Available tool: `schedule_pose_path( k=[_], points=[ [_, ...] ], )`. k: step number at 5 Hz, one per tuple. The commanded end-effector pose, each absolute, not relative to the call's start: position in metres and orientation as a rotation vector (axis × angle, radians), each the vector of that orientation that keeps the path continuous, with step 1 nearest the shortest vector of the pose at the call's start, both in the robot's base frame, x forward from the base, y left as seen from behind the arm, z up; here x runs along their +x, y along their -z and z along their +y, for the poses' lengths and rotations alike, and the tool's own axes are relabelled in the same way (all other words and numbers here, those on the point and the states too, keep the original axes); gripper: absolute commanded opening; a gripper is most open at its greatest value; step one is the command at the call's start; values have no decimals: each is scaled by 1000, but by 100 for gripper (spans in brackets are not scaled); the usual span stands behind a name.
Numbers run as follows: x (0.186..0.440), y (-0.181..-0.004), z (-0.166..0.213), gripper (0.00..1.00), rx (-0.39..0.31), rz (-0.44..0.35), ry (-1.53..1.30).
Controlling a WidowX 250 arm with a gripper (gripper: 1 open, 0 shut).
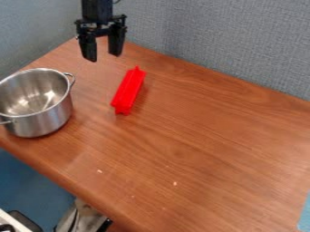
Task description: Move the red object from the metal pot to the table
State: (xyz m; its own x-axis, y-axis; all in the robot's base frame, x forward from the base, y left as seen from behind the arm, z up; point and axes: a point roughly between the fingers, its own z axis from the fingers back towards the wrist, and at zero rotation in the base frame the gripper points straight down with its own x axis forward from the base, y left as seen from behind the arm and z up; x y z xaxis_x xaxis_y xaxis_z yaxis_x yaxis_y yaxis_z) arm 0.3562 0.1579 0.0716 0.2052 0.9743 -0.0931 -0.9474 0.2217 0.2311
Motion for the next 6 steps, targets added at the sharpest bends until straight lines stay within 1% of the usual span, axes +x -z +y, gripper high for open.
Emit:
schedule_pose_path(
  k=[1, 3, 5, 6],
  points=[
    [369, -88, 163, 100, 137, 158, -1255],
    [362, -59, 149, 100, 80, 166, -1225],
    [343, -65, 158, 100, 29, 137, -1227],
    [349, -78, 150, 100, 8, 124, -1245]
  ],
)
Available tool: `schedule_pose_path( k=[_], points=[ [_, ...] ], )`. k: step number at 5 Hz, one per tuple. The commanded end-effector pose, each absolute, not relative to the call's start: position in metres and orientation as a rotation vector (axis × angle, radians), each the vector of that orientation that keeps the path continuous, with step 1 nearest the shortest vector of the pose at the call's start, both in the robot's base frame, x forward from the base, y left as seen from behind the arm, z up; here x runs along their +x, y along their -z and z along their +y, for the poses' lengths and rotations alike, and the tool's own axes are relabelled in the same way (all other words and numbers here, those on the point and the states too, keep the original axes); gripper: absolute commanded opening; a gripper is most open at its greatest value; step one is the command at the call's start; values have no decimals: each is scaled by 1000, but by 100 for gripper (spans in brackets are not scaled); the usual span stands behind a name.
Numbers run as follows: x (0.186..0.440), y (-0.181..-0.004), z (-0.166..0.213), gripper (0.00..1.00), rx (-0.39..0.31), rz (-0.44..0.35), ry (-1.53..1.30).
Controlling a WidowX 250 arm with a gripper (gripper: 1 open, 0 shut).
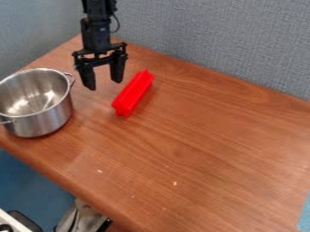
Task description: Move the red object from the metal pot to the table
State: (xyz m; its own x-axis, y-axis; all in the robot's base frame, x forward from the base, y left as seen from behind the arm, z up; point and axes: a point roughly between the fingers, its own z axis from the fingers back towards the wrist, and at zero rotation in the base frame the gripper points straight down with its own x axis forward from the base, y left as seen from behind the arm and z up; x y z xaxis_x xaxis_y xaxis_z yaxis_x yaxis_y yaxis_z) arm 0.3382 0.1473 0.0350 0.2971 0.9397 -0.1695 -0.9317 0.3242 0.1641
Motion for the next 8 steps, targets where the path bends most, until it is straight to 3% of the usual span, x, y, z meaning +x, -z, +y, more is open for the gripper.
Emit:
schedule_pose_path(
  k=[1, 4, 6, 8],
  points=[
    [356, -90, 142, 100, -7, 117, -1264],
    [393, -69, 178, 100, -22, 45, -1283],
    [387, -63, 158, 100, -103, -7, -1320],
    [399, -70, 146, 100, -99, -98, -1288]
  ],
)
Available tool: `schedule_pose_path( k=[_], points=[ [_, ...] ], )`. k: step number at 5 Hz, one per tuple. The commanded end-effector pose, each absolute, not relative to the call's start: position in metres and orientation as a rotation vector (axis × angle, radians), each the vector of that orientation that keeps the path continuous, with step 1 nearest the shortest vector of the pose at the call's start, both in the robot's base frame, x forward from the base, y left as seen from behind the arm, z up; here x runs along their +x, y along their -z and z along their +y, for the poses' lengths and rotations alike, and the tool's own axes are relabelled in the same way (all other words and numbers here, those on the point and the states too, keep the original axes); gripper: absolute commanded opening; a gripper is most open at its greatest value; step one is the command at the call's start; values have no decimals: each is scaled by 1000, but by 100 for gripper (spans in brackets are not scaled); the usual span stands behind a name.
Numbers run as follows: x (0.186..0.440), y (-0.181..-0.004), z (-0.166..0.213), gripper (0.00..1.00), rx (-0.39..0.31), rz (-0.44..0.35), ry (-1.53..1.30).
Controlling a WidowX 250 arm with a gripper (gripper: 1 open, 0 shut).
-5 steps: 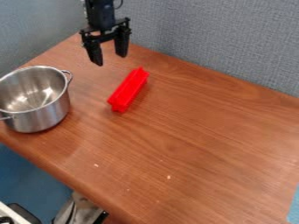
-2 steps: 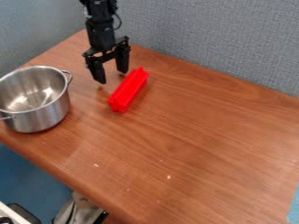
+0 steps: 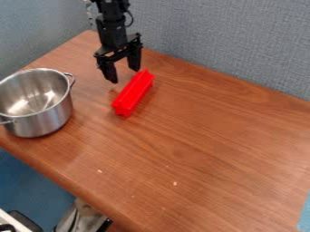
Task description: Move the red object from the metal pot to the table
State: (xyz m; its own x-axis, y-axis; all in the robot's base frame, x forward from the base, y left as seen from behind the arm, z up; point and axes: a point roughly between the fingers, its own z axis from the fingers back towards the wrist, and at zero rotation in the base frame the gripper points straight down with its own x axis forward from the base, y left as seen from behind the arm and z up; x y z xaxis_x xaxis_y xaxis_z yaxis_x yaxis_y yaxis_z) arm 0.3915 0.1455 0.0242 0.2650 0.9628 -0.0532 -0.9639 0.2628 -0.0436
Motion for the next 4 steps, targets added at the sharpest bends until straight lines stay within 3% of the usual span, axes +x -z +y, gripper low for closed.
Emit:
schedule_pose_path(
  k=[1, 2, 3, 4],
  points=[
    [401, -56, 160, 100, -127, -84, -1375],
    [403, -40, 174, 100, -147, -66, -1459],
    [405, -36, 186, 100, -173, -51, -1546],
    [409, -42, 174, 100, -141, -34, -1487]
  ],
)
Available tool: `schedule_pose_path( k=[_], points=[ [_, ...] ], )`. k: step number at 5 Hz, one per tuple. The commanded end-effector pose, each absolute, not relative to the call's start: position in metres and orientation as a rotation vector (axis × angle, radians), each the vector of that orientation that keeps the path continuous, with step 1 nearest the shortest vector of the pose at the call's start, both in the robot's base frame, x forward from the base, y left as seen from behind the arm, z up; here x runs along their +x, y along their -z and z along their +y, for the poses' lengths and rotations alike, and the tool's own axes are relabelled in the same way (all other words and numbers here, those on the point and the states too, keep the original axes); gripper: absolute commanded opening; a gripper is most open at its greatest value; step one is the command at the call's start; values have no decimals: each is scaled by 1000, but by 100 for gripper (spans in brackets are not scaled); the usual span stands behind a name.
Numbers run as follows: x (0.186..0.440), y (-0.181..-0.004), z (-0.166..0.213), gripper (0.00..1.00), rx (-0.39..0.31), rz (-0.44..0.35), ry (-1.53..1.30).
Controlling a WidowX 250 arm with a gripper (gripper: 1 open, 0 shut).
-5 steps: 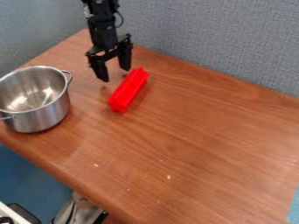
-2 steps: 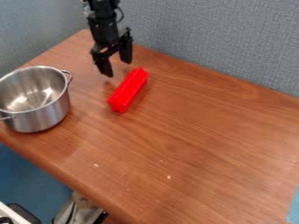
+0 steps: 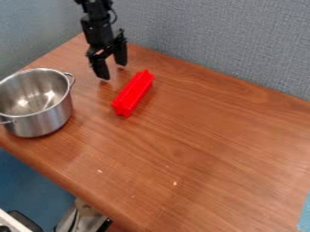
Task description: Move the red object from the metal pot to the table
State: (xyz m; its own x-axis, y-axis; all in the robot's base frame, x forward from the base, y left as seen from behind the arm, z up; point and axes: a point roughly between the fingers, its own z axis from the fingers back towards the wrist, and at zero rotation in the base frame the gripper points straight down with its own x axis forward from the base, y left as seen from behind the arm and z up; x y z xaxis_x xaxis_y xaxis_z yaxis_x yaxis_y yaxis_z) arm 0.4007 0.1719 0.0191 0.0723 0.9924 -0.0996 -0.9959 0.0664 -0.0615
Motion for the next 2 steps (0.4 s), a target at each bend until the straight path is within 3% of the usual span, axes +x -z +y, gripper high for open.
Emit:
schedule_pose_path(
  k=[1, 2],
  points=[
    [413, -49, 162, 0, -113, -23, -1430],
    [420, -42, 153, 100, -129, 2, -1497]
  ],
)
